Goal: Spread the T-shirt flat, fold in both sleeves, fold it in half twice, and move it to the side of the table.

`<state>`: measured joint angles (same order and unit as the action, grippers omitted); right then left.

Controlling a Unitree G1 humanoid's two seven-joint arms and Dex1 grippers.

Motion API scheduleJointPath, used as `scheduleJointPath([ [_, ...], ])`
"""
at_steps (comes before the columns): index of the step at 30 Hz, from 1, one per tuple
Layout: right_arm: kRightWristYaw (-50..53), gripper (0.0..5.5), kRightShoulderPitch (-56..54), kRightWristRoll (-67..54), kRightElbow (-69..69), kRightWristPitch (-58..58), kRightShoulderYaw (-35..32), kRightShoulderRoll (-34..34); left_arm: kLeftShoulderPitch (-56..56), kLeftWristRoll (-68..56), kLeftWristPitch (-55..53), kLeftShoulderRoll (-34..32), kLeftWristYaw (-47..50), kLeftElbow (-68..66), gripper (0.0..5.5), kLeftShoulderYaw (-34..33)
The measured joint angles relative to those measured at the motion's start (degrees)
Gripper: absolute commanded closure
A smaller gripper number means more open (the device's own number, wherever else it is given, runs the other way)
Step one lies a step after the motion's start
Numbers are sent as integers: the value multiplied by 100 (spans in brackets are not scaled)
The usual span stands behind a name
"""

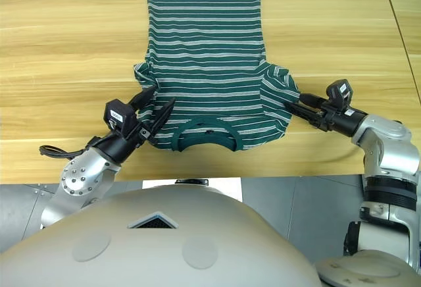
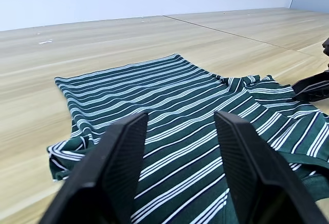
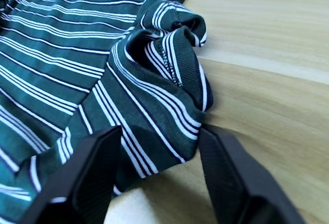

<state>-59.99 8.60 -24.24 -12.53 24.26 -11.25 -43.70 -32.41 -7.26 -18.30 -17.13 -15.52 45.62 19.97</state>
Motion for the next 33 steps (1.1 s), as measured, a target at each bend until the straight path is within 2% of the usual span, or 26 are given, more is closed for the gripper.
scheduleJointPath([
  [10,337,544,-95,396,80,-452,187,77,-51,-102,119,63,28,-31,322,16],
  [14,160,548,271,410,936,-480,198,-104,-66,-102,137,73,64,-49,322,35],
  [20,186,548,44,427,997,-496,78,-241,-122,-71,160,132,146,-79,322,166],
  [24,183,548,71,444,1615,-593,-68,-409,-119,-7,165,163,217,-111,322,220],
  [28,322,548,279,1013,2392,-900,304,-531,-110,64,166,197,242,-135,322,332],
  [30,533,548,580,1607,2826,-1155,778,-523,-97,72,163,203,238,-183,322,384],
  [33,819,548,775,2070,3220,-1352,990,-522,-38,71,149,194,223,-227,322,419],
])
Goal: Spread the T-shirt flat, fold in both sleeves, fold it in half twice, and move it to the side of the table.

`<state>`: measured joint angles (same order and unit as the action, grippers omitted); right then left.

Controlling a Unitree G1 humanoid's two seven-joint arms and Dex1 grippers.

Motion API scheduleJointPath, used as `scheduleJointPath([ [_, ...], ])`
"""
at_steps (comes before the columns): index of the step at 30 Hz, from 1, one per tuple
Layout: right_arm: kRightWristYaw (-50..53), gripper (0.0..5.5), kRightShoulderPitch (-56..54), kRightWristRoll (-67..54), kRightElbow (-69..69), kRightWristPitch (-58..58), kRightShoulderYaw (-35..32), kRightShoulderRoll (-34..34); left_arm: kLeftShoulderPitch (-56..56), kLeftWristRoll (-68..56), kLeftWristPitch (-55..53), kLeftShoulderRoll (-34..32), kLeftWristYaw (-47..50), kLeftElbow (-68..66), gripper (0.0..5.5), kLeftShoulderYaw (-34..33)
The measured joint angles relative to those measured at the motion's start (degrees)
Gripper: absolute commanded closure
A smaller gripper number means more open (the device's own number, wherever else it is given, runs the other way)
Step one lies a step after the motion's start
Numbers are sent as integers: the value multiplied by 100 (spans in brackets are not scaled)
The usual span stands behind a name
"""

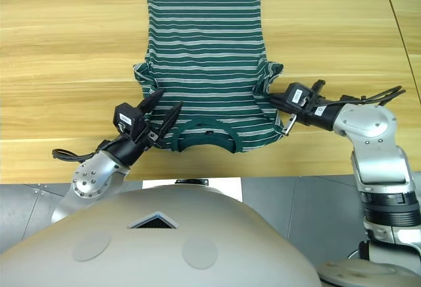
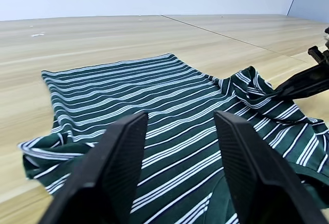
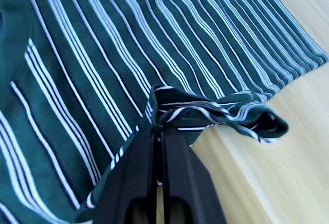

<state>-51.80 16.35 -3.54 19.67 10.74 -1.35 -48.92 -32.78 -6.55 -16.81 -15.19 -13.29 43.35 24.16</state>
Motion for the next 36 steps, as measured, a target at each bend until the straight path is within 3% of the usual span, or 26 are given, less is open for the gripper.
scheduleJointPath([
  [6,211,548,12,348,160,-98,340,132,50,12,-25,-25,-26,-71,322,68],
  [10,27,548,-11,-206,449,160,324,212,41,37,-29,-78,-21,-123,322,89],
  [14,-378,461,-21,-601,610,354,301,129,-9,119,-7,-211,-21,-95,322,88],
  [16,-731,425,-98,-918,523,238,-26,-87,0,277,48,-398,-88,5,322,54],
  [20,-1154,350,-480,-1202,-31,-121,-458,-372,50,436,110,-851,-360,352,259,-177],
  [26,-1632,253,-695,-1202,-591,-976,-536,-520,-256,437,238,-1657,-991,783,172,-549],
  [31,-2370,165,-172,-909,-887,-2019,-458,-961,-712,698,512,-2698,-1614,616,91,-1663],
  [36,-2518,77,25,-495,-999,-2486,-236,-1145,-889,1079,591,-3090,-2040,474,12,-1602],
])
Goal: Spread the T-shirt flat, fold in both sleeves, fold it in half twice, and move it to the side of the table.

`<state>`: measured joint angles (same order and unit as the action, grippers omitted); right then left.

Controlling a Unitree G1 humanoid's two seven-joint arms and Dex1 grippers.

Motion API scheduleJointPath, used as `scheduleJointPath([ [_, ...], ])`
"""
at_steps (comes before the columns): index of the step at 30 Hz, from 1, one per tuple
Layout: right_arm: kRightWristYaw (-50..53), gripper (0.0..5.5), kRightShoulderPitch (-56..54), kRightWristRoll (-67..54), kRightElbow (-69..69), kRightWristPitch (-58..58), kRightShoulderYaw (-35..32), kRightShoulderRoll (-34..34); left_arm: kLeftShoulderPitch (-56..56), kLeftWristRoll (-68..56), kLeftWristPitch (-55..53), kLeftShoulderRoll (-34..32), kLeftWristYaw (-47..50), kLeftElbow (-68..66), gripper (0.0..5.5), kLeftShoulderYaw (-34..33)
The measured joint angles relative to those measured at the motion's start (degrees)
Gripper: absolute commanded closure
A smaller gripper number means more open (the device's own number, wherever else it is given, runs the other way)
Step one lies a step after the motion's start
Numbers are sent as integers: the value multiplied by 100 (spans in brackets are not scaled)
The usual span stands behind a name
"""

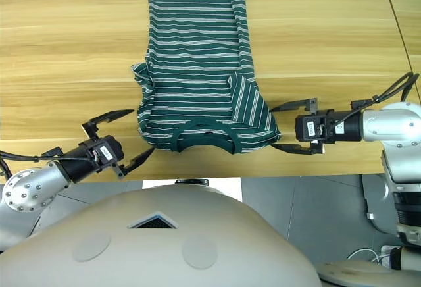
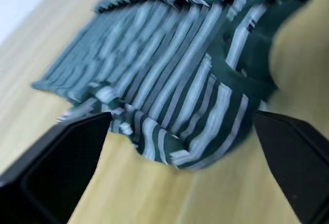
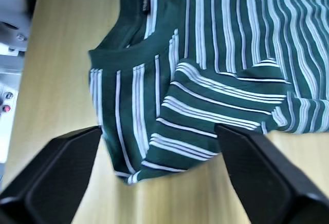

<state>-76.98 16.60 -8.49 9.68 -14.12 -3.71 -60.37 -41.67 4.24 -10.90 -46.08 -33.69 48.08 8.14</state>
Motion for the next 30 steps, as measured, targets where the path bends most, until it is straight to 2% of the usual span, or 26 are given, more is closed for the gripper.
scheduleJointPath([
  [5,138,77,-181,589,-396,-332,517,32,406,497,11,-198,-357,-501,12,304],
  [11,285,77,-781,876,-775,-440,1083,245,1127,548,-9,-203,-589,-1037,12,394],
  [21,482,246,-1001,833,-840,-386,1386,413,1776,473,125,115,-658,-1591,10,601],
  [30,756,405,-1178,882,-883,-11,1518,482,2214,-30,250,527,-851,-2277,161,863],
])
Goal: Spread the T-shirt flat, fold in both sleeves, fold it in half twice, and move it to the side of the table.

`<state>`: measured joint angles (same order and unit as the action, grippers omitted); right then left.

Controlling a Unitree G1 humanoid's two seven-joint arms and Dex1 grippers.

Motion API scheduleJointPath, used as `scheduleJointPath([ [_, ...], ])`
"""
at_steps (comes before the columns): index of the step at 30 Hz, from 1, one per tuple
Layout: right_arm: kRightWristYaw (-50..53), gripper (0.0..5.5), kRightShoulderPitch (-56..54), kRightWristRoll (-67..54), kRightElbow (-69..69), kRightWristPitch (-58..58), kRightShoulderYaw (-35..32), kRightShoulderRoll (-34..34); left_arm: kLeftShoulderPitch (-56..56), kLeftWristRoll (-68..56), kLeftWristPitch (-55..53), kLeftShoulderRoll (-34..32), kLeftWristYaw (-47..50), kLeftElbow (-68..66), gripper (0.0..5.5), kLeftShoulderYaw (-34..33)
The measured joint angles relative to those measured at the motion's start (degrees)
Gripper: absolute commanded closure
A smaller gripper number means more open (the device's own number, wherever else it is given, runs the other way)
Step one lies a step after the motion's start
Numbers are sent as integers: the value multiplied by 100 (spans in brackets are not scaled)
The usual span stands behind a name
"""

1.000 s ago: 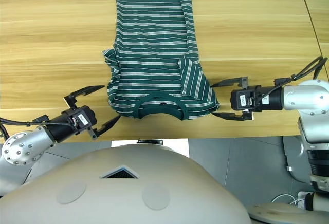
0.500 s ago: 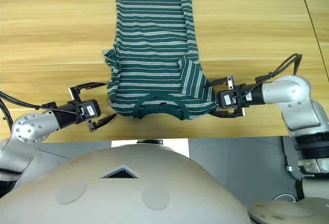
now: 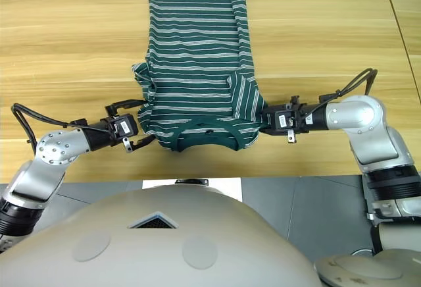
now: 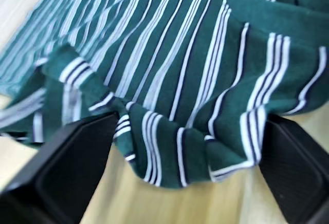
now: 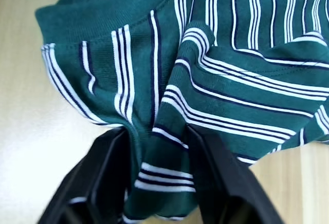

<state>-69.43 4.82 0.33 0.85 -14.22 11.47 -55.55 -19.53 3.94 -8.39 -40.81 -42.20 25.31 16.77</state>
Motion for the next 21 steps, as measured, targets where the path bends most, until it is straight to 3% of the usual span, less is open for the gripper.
scheduleJointPath([
  [7,5,539,-16,-19,18,176,59,1,-15,-406,13,38,-249,-191,289,148],
  [16,-139,546,-290,-34,-33,285,268,64,357,-623,202,33,-590,-669,432,260],
  [21,-399,546,-242,-193,67,279,313,20,-148,-747,241,-545,-1159,43,506,363],
])
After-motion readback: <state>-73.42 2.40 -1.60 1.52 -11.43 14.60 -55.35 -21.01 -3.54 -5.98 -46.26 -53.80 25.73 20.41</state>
